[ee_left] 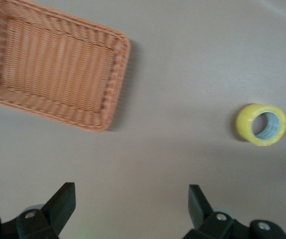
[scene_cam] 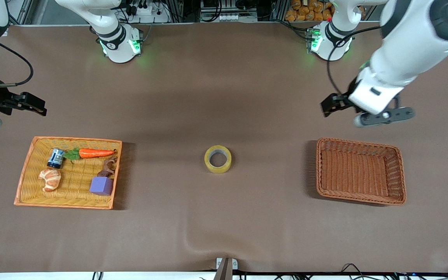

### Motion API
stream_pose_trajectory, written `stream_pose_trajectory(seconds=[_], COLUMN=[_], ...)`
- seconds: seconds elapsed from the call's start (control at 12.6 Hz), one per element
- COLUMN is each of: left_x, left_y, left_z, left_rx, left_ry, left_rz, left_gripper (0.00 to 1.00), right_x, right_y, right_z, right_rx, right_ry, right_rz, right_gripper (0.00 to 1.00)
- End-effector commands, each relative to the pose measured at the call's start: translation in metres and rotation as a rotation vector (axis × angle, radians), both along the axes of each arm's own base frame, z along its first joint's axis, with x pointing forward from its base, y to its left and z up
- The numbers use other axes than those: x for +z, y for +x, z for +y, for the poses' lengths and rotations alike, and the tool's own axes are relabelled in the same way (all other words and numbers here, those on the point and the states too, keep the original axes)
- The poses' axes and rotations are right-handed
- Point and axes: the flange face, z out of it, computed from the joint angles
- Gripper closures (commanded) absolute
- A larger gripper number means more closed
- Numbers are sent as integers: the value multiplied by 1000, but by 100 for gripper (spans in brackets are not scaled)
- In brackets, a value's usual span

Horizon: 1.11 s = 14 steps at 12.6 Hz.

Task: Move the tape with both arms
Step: 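Withdraw the right gripper while the left gripper reaches the tape roll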

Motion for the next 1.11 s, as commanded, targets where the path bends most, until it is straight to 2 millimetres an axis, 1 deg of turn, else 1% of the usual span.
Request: stream_pose_trajectory(seconds=[0.0, 0.08, 0.16, 0.32, 0.4, 0.47, 0.63, 0.71, 0.79, 0.87, 0.95, 1.03], left_x=[-29, -47, -66, -113, -137, -158, -206, -227, -247, -265, -287, -306], left_y=[-3, -4, -5, 0, -2, -6, -1, -7, -4, -8, -10, -11], left_z=[-50, -78, -108, -156, -184, -218, -255, -278, -286, -294, -300, -304], left_rx=[53, 77, 96, 167, 145, 111, 148, 144, 168, 174, 181, 177], left_ry=[17, 16, 2, -43, -61, -64, -38, -32, -11, 7, 15, 13], left_rz=[-13, -25, -45, -67, -89, -125, -141, -141, -145, -162, -184, -201], left_gripper=[0, 0, 0, 0, 0, 0, 0, 0, 2, 3, 6, 11], right_x=[17, 24, 24, 26, 26, 26, 26, 26, 26, 26, 26, 26], right_y=[-12, -17, -18, -19, -19, -19, -17, -17, -17, -17, -17, -17], right_z=[-6, -4, -2, -3, -3, -3, -2, -3, -3, -3, -2, -3], right_rx=[16, 18, 18, 8, 5, 2, -1, -3, -3, -3, -1, -4], right_ry=[-7, -10, -8, -9, -8, -8, 4, 4, 4, 5, 5, 5], right_rz=[15, 10, 17, 17, 17, 15, 4, 3, 3, 3, 3, 3], right_gripper=[0, 0, 0, 0, 0, 0, 0, 0, 0, 0, 0, 0])
